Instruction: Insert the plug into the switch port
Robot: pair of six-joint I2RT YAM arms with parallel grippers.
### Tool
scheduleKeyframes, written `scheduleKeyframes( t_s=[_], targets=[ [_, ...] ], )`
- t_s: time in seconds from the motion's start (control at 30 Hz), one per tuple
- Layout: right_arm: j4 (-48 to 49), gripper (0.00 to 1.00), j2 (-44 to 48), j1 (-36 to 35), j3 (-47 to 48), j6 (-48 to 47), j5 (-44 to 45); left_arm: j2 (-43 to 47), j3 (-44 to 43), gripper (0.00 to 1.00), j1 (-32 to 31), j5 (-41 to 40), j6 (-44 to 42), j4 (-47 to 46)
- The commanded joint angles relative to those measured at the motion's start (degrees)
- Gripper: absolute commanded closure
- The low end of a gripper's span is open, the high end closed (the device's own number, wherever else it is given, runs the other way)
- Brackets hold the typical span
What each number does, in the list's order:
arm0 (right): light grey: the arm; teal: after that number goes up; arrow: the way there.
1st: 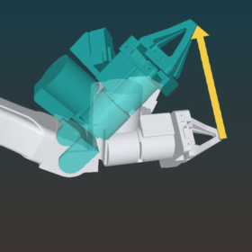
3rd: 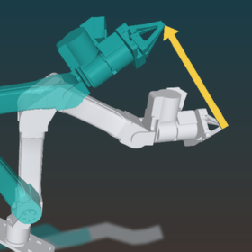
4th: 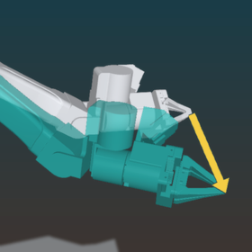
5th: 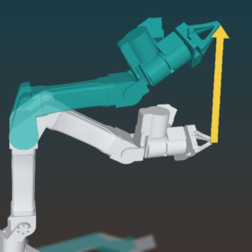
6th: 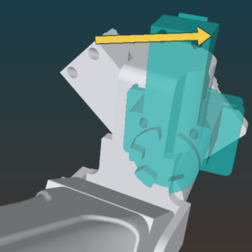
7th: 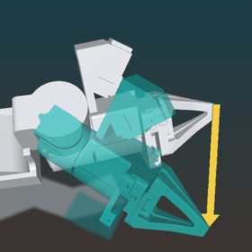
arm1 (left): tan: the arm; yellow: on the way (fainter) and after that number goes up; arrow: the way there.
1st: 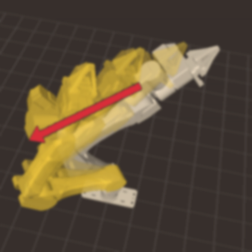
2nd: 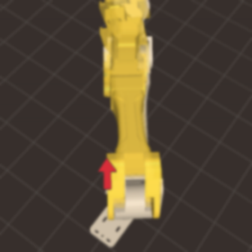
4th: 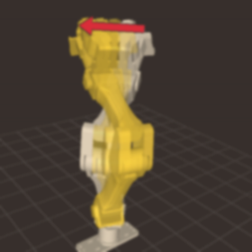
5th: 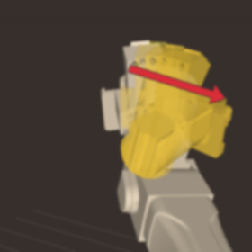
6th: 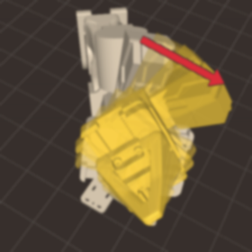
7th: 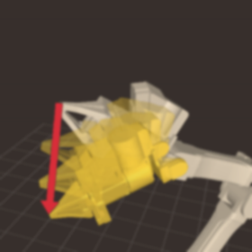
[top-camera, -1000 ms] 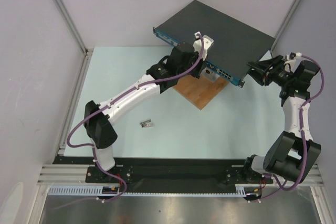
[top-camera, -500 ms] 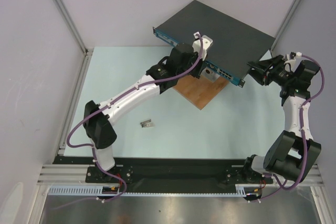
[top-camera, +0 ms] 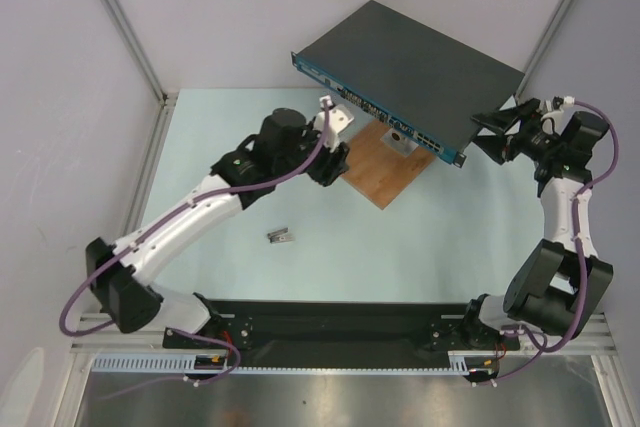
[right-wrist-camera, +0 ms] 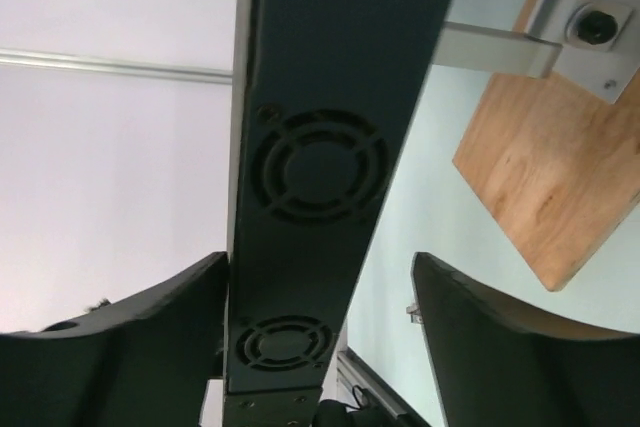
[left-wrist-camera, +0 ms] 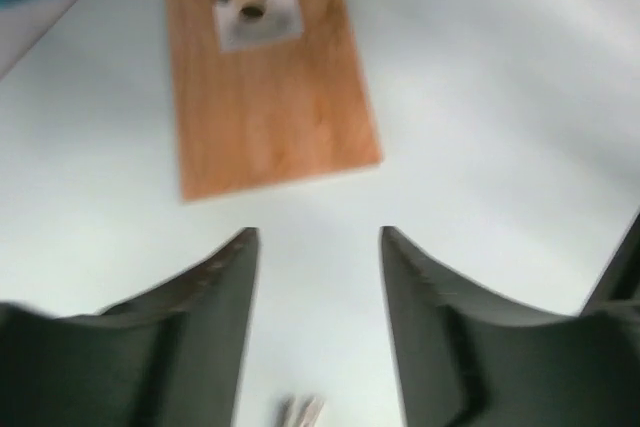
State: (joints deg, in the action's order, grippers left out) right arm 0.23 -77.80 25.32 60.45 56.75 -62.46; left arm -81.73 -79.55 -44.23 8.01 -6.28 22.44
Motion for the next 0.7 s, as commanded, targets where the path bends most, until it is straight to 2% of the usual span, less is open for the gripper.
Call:
scheduleKeyframes(
  t_s=[0.0, 0.1, 0.23, 0.33, 0.43, 0.67],
  targets=[
    [-3.9, 0.16, -0.3, 1.7, 3.0, -5.5, 1.7, 5.4, 5.4, 0.39, 4.3, 3.5, -10.1, 10.8],
    [-8.1, 0.06, 0.1, 3.3, 4.9, -9.5, 0.7, 7.7, 12.1, 0.38, 6.7, 3.8, -16.7, 16.9],
    [-12.4, 0.02, 1.1, 5.6, 6.5, -13.7, -1.2, 8.6, 20.0, 0.39, 11.8, 3.8, -24.0, 20.0],
    [-16.6, 0.00, 1.4, 8.0, 9.2, -20.3, -4.1, 6.2, 23.3, 0.45, 14.0, 2.5, -27.1, 19.7],
    [-28.1, 0.00, 1.2, 10.3, 14.2, -30.7, -5.1, 3.4, 25.1, 0.49, 14.5, 1.7, -29.1, 17.9],
    [-37.0, 0.00, 2.7, 13.6, 18.4, -40.1, -5.9, -3.3, 27.2, 0.56, 14.8, 0.0, -29.7, 12.0]
  ],
)
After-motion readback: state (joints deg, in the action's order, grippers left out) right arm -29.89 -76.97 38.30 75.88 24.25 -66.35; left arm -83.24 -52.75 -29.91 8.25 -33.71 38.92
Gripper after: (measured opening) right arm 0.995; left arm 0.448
